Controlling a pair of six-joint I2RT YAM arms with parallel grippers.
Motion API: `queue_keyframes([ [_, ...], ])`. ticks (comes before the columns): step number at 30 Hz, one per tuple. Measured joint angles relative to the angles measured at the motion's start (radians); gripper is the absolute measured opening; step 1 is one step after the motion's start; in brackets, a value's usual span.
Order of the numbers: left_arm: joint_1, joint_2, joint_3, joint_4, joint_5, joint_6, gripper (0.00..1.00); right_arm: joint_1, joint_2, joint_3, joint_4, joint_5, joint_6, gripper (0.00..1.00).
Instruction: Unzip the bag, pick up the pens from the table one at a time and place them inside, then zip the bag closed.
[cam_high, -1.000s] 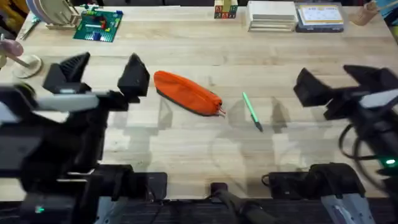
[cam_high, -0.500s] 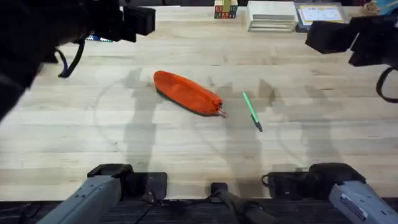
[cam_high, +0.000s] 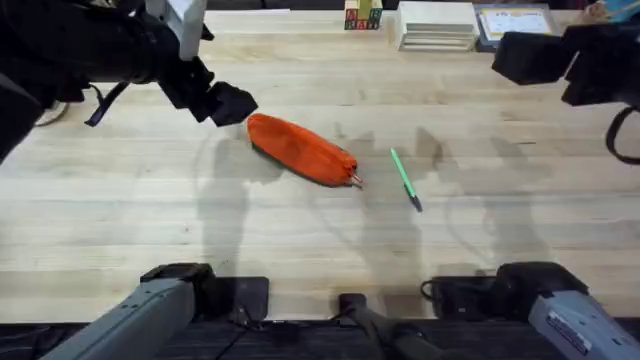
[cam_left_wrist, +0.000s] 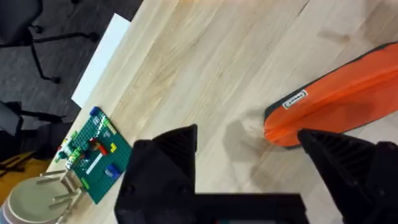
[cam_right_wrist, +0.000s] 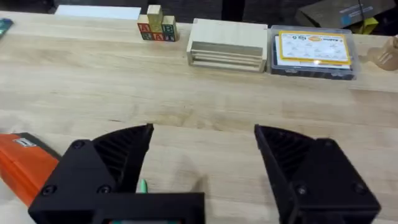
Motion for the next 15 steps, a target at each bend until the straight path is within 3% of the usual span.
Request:
queue_keyframes([
  [6, 0.005, 0.000, 0.000, -0.037, 0.001, 0.037, 0.993, 0.000, 0.000, 0.000, -0.001, 0.000, 0.000, 0.997],
  [13, 0.023, 0.018, 0.001, -0.112, -0.022, 0.227, 0.993, 0.000, 0.000, 0.000, -0.001, 0.000, 0.000, 0.998],
  [14, 0.063, 0.035, 0.001, -0.112, 0.000, 0.303, 0.993, 0.000, 0.000, 0.000, -0.001, 0.000, 0.000, 0.997],
  [15, 0.081, 0.041, 0.001, -0.112, 0.010, 0.329, 0.993, 0.000, 0.000, 0.000, -0.001, 0.000, 0.000, 0.997],
])
